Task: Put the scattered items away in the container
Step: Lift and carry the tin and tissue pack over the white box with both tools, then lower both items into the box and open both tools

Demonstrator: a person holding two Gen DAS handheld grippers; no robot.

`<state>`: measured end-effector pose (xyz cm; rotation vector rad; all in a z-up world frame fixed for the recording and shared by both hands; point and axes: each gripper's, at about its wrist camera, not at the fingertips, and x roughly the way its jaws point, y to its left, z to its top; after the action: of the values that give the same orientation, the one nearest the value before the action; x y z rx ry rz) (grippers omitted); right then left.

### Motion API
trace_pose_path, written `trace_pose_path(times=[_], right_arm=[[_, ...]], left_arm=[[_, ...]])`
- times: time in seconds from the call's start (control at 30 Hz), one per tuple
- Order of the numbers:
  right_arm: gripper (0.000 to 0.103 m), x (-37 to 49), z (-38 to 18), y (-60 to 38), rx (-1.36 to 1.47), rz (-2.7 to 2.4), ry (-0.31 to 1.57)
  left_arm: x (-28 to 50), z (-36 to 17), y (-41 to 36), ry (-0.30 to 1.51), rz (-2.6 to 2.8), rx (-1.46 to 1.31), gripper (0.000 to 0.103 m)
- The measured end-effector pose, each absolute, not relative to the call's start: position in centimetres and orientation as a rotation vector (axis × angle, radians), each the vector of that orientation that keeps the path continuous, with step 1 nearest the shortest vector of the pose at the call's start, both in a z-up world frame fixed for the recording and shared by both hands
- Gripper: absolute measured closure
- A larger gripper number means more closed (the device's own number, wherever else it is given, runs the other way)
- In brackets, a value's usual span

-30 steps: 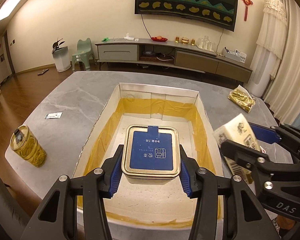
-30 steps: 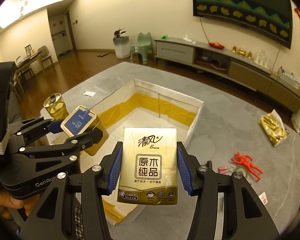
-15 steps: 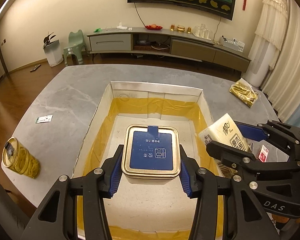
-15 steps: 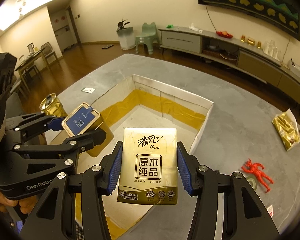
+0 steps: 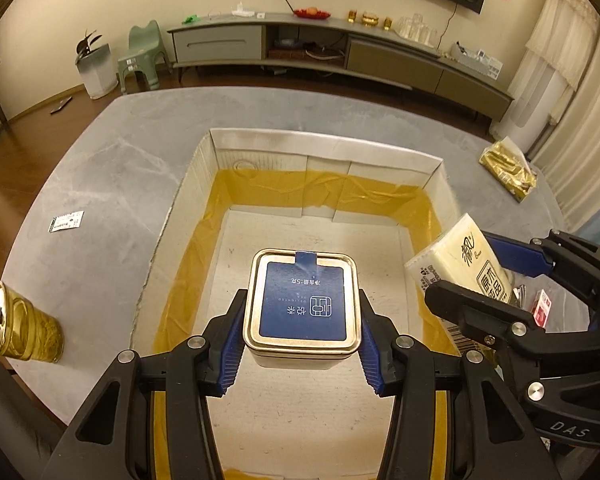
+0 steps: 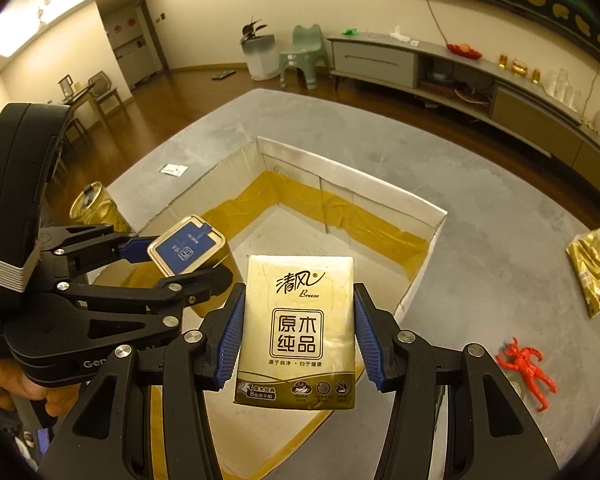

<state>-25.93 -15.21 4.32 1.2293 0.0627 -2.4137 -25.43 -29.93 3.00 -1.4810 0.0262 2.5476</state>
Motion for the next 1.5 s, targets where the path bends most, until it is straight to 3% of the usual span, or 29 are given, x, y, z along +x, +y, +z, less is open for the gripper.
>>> trace_pose_path(times=[0.7, 1.1, 1.5], right_arm=[[0.049, -30.4, 1.9, -16.8, 1.296, -2.333, 0.319], [0.043, -31.9, 0.5, -17.2, 1.319, -2.330, 0.328], [0.043, -29.6, 2.3, -16.7, 1.302, -2.325, 0.219]], left_arm=[[-30.4, -1.7, -29.8, 0.114, 2.476, -1.676, 0.052], [-31.4, -3.3, -30.5, 0.113, 2.432, -1.753, 0.051], [-27.0, 2.2, -30.5, 0.273, 2.623, -1.524, 0.051]])
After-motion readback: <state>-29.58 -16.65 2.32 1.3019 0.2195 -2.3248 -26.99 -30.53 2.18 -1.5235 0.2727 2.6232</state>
